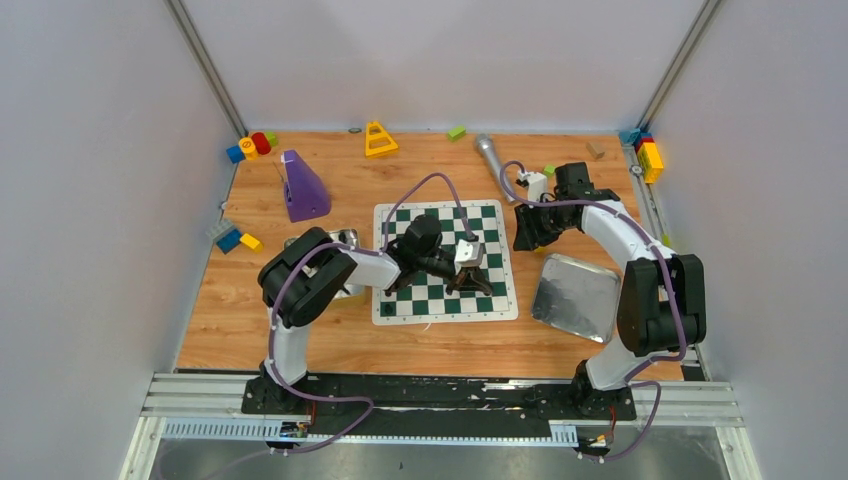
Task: Set up the chess pieces on the board
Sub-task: Place the chess piece on the chessboard.
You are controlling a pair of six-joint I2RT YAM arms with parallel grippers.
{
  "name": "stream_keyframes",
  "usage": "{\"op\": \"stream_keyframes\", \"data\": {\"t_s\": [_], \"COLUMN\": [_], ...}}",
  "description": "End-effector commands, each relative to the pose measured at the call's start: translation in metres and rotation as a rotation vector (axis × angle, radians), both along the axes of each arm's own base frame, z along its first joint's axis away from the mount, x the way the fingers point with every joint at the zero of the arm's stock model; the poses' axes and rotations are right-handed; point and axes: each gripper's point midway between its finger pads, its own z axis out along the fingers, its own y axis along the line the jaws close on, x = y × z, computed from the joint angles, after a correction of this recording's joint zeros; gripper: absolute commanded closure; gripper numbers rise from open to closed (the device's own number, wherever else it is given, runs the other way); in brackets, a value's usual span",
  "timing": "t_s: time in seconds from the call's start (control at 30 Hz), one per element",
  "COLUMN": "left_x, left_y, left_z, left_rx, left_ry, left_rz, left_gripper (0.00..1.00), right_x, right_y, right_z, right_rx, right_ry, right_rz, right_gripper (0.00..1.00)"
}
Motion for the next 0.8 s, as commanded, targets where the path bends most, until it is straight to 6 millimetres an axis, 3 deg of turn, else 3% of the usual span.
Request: {"op": "stream_keyframes", "data": {"t_s": [0.0, 0.4, 0.77], "left_x": [-0.009, -0.024, -0.018], "left_y": [-0.007, -0.003, -0.004], "left_z": [0.004, -0.02, -0.031], "left_rx": [-0.054, -0.03, -0.029], "left_ry": [-0.013, 0.022, -0.017], "left_rz": [-0.048, -0.089, -0.082], "left_gripper": [0.99, 0.97, 0.96], "right_x": [0.013, 0.011, 0.01], "right_y": [0.001, 0.001, 0.001], "right_z": [0.016, 0.013, 0.012], "right_rx": [0.013, 0.01, 0.013], "right_ry": [-0.077, -0.072, -0.066], "right_rz": [0.009, 0.015, 0.015], "right_gripper": [0.64, 0.64, 0.64]}}
